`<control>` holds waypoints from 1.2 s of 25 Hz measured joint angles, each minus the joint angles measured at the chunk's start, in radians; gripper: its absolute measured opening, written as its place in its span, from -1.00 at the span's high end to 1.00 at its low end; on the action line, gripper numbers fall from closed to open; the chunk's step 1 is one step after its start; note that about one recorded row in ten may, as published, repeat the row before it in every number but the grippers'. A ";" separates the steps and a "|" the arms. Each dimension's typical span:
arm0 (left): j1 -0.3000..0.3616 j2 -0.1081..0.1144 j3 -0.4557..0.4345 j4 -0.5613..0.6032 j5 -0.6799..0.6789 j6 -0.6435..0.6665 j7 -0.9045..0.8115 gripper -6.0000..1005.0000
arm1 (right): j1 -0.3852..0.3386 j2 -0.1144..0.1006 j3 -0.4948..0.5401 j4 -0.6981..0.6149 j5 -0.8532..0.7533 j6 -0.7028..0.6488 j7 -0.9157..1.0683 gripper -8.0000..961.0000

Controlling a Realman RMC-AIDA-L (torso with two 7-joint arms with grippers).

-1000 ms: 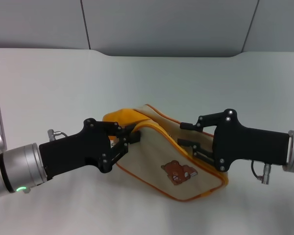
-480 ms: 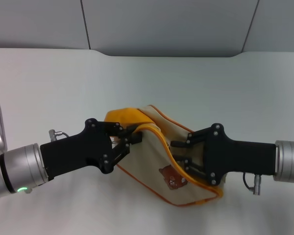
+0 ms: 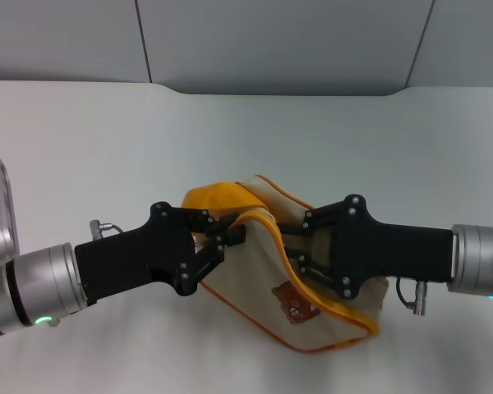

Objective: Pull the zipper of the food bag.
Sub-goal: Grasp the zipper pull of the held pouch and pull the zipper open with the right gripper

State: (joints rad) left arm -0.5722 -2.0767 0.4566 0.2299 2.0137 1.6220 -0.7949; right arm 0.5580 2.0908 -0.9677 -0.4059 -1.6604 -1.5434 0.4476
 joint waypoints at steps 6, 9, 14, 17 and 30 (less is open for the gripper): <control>0.000 0.000 0.001 -0.003 -0.004 0.001 0.001 0.80 | 0.013 0.000 -0.008 0.016 -0.001 0.014 0.000 0.58; 0.000 0.001 0.001 -0.003 -0.004 0.002 0.002 0.80 | 0.013 0.000 -0.029 0.016 -0.004 0.016 0.001 0.61; 0.000 0.001 0.000 -0.003 -0.004 0.002 0.002 0.80 | 0.013 0.000 -0.047 0.013 -0.005 0.020 0.001 0.72; 0.001 0.001 -0.005 -0.003 -0.004 0.003 0.002 0.80 | 0.013 -0.002 -0.048 0.012 -0.006 0.021 0.002 0.92; 0.048 0.007 -0.141 0.001 -0.021 -0.040 -0.017 0.80 | -0.123 -0.014 -0.036 -0.113 -0.085 0.019 0.106 0.99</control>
State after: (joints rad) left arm -0.5239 -2.0699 0.3153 0.2307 1.9924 1.5824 -0.8122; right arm 0.4347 2.0767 -1.0036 -0.5188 -1.7452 -1.5241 0.5533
